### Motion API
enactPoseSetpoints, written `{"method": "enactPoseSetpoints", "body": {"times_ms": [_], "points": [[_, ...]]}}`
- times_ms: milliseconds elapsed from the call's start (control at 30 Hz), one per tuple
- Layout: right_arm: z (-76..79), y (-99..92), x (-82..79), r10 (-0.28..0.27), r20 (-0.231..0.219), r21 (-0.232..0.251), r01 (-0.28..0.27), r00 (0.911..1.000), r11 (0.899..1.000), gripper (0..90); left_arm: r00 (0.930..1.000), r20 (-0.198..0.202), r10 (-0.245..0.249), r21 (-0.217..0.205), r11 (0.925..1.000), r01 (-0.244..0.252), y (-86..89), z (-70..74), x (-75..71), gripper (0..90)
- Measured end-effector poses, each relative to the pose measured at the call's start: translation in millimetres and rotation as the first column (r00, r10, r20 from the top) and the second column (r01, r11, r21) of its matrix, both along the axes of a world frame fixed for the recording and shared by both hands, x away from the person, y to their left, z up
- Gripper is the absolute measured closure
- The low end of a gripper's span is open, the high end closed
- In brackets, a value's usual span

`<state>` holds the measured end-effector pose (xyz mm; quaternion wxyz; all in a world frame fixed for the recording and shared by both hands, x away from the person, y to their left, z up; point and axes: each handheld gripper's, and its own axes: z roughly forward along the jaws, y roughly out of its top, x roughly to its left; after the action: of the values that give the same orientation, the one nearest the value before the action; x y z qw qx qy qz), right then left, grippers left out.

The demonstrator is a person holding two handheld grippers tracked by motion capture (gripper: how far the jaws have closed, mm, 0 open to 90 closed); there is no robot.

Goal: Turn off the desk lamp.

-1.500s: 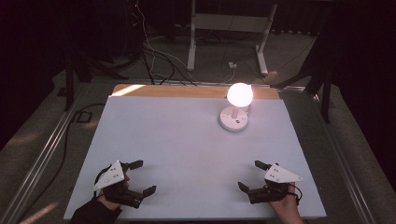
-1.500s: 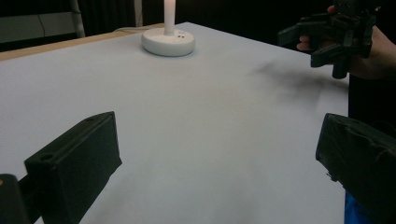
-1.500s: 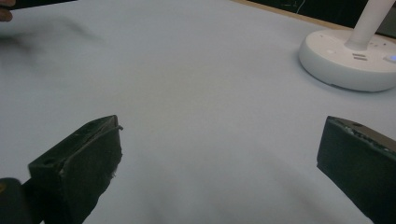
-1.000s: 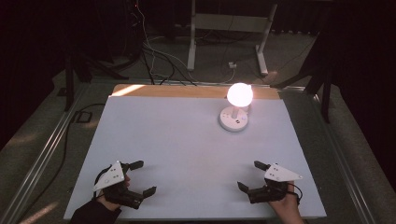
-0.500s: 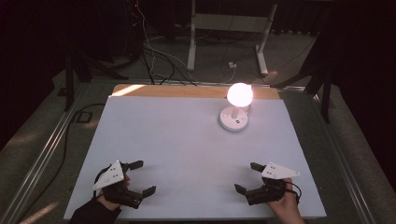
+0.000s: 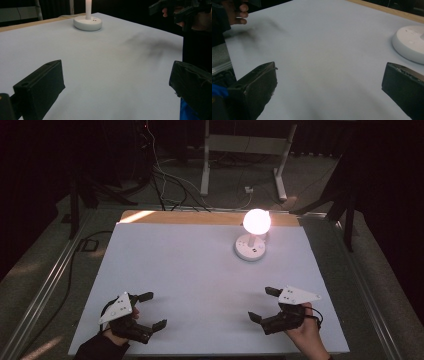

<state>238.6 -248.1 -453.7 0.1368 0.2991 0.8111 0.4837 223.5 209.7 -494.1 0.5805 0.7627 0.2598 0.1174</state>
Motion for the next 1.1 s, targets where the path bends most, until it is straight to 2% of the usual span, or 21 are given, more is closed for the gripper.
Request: {"method": "enactPoseSetpoints", "body": {"times_ms": [533, 900, 1100], "points": [[14.5, 10.0, 11.7, 0.017, 0.037, -0.013, -0.017, 0.9992, 1.0, 0.0, 1.0, 0.003, 0.001, -0.005, 1.0, -0.001, 0.7, 0.7, -0.2, 0.5], [31.4, 9.5, 28.7, 0.003, 0.073, 0.014, -0.004, 0.9973, 1.0, 0.0, 1.0, 0.002, 0.0, -0.011, 0.9999, 0.0, 1.0, 1.1, -0.7, 0.5], [39.3, 10.1, 36.9, -0.003, 0.094, 0.014, 0.002, 0.9956, 1.0, 0.0, 1.0, 0.003, 0.0, -0.012, 0.9999, 0.0, 1.1, 1.2, -0.7, 0.5]]}}
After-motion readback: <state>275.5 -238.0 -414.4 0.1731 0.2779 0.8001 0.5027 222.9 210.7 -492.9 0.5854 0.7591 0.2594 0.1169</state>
